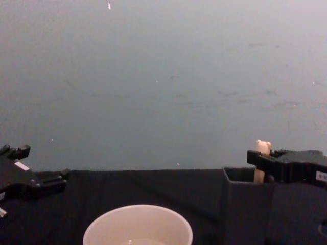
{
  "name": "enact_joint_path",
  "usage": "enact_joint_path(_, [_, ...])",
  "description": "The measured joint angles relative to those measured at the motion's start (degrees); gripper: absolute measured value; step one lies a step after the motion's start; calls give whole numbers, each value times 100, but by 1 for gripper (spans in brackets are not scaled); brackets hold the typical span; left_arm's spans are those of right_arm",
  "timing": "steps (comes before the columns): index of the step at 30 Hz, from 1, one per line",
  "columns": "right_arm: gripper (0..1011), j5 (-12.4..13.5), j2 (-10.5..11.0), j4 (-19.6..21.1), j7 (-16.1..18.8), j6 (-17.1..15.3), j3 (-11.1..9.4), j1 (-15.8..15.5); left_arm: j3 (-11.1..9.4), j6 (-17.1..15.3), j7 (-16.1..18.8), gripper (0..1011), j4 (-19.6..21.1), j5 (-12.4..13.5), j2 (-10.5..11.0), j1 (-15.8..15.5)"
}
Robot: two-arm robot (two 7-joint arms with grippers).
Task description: Pick up the stirring spoon with one hand, stir inside the cup, then place it back in its original position.
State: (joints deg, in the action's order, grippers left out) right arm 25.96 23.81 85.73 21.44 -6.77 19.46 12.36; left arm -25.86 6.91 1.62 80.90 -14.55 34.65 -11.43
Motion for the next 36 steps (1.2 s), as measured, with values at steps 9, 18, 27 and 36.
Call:
enact_joint_path(9, [208,237,68,304,54,-162,-102,-86,0,0,0,1001,0,0,0,0])
enact_joint_path(18, [209,540,153,535,74,-267,-187,-61,0,0,0,1001,0,0,0,0])
enact_joint_path(27, [208,868,212,731,38,-350,-235,15,0,0,0,1001,0,0,0,0])
enact_joint_path(36, [208,1161,291,942,-18,-375,-270,47,0,0,0,1002,0,0,0,0])
